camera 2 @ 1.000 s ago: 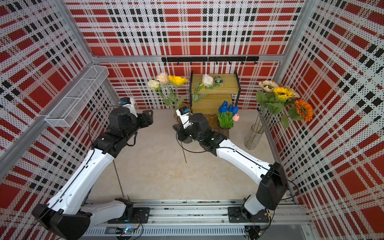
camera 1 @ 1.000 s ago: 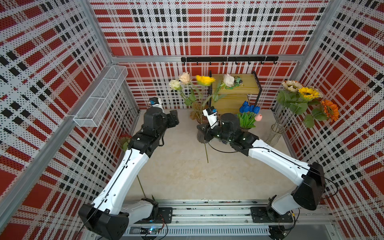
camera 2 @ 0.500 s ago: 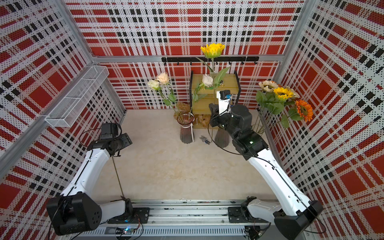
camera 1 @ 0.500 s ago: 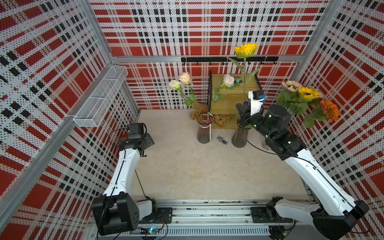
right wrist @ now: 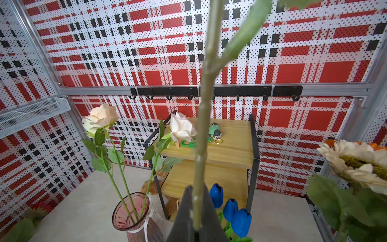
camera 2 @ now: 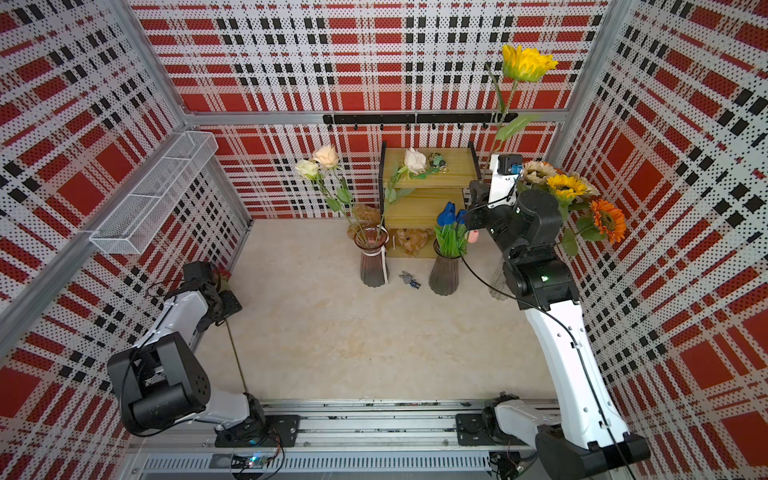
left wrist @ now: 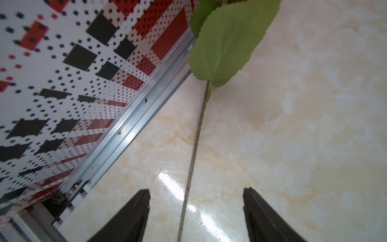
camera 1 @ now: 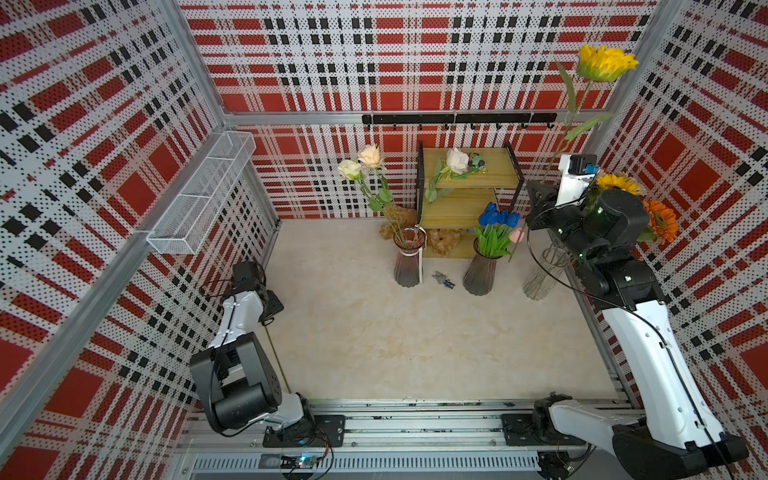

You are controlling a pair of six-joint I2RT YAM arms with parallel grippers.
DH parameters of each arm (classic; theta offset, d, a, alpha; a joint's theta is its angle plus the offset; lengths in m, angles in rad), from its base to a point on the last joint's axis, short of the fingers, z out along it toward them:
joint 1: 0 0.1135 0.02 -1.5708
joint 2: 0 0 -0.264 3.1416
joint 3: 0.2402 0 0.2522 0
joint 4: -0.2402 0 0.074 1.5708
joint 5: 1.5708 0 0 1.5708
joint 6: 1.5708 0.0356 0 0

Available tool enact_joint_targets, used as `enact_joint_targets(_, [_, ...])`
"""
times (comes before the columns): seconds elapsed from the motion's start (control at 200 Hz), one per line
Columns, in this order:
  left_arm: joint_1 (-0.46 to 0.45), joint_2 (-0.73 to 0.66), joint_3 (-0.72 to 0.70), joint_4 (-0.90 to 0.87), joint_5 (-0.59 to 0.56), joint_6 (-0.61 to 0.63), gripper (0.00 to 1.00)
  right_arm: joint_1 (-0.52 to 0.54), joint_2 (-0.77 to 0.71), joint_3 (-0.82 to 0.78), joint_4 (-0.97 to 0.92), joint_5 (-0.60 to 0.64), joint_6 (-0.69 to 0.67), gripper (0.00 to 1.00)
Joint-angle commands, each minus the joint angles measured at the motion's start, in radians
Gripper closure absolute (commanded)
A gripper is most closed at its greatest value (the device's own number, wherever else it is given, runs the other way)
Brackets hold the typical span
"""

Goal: Arrange the flowers in different vases according to their variety
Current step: Insert the flower into the vase, then pick up the flower at the center of the board.

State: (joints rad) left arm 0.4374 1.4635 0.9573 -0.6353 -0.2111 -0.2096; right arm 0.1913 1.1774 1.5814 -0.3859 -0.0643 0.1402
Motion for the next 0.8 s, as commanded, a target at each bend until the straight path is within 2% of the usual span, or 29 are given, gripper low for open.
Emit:
enact_joint_targets(0.0, [0.010, 0.008, -0.037, 0.102, -0.024, 0.073, 0.24, -0.030, 0.018, 0.028, -0.023, -0.032, 0.004, 1.00])
enact_joint_targets(0.316, [0.139, 0.047, -0.162, 0.319, 0.206, 0.096, 0.26, -0.075, 0.038, 0.076, -0.046, -0.046, 0.001, 1.00])
enact_joint_targets(0.601, [0.185, 0.167, -0.140, 0.359, 0.325, 0.119, 0.33, -0.083, 0.029, 0.097, -0.060, -0.013, 0.006, 1.00])
enact_joint_targets(0.646, [0.186, 0.186, -0.135, 0.359, 0.340, 0.119, 0.37, -0.084, 0.025, 0.098, -0.061, -0.007, 0.006, 1.00])
enact_joint_targets(0.737, [0.181, 0.222, -0.128, 0.352, 0.361, 0.116, 0.52, -0.084, 0.017, 0.103, -0.069, 0.003, 0.006, 1.00])
enact_joint_targets(0.797, [0.162, 0.243, -0.129, 0.346, 0.346, 0.118, 0.53, -0.084, 0.013, 0.103, -0.072, 0.016, 0.004, 1.00])
